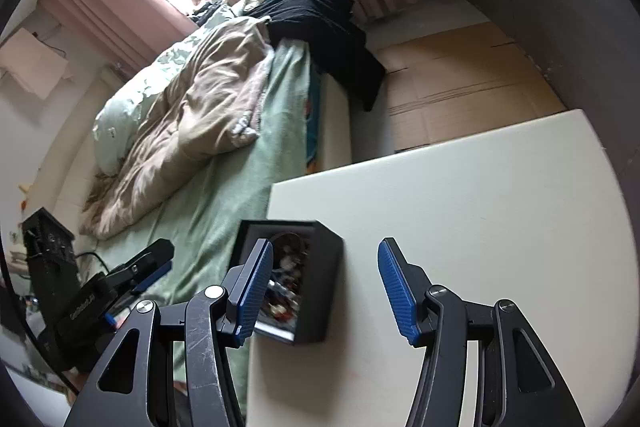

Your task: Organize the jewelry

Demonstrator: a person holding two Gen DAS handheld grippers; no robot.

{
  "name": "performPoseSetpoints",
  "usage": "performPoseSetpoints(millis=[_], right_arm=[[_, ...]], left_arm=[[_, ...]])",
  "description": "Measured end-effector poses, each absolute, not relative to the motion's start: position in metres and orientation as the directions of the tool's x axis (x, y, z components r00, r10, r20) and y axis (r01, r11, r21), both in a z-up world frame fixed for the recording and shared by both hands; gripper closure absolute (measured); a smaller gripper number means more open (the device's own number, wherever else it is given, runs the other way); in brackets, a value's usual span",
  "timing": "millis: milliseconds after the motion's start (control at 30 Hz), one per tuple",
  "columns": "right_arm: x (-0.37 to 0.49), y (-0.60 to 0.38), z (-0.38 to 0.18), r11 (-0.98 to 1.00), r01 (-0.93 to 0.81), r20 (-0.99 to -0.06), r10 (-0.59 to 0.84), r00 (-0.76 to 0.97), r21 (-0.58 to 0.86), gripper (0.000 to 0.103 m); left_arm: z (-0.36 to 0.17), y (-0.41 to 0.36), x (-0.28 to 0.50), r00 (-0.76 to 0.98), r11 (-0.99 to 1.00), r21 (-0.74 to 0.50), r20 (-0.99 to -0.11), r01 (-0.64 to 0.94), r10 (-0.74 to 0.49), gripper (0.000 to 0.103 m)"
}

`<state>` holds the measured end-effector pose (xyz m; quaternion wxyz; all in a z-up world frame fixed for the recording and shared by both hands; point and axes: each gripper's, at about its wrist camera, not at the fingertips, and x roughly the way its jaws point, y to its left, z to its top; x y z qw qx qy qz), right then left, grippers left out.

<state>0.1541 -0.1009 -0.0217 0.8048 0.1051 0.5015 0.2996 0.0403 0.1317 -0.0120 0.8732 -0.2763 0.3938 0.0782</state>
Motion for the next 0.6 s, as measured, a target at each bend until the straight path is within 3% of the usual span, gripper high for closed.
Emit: performPoseSetpoints(millis=[100,167,233,300,333,433,500,600], right_arm=[[0.150,-0.116,-0.018,0.826,-0.363,-0.771,0.546,0.328,0.431,0.044],[0.145,-0.126,-0.016,0.834,-0.365,-0.775,0.534,0.339,0.414,0.042],[0.140,-0.136,-0.011,0.844,-0.371,-0.780,0.514,0.357,0.387,0.033],[0.134,-0.146,-0.007,0.850,-0.379,-0.778,0.503,0.377,0.366,0.012],[0.133,-0.150,-0.005,0.851,-0.381,-0.776,0.501,0.383,0.361,0.008],[0.125,-0.163,-0.002,0.857,-0.386,-0.771,0.490,0.407,0.341,0.006],[0.123,-0.168,-0.002,0.859,-0.389,-0.768,0.486,0.417,0.332,0.000],[0.118,-0.173,-0.002,0.858,-0.408,-0.770,0.480,0.419,0.313,0.000]], left_arm=[[-0.005,0.109,0.037,0.677,0.881,-0.363,-0.732,-0.303,-0.069,0.005],[-0.002,0.097,0.033,0.680,0.902,-0.339,-0.730,-0.267,-0.073,0.004],[0.000,0.086,0.029,0.683,0.915,-0.319,-0.727,-0.249,-0.068,0.001],[0.002,0.076,0.026,0.684,0.929,-0.293,-0.727,-0.228,-0.062,0.000],[0.003,0.071,0.024,0.684,0.935,-0.278,-0.727,-0.219,-0.056,0.000],[0.007,0.058,0.020,0.695,0.949,-0.246,-0.718,-0.198,-0.041,0.000],[0.010,0.048,0.017,0.708,0.960,-0.213,-0.706,-0.183,-0.022,0.000],[0.013,0.038,0.012,0.721,0.967,-0.194,-0.693,-0.165,-0.016,0.000]])
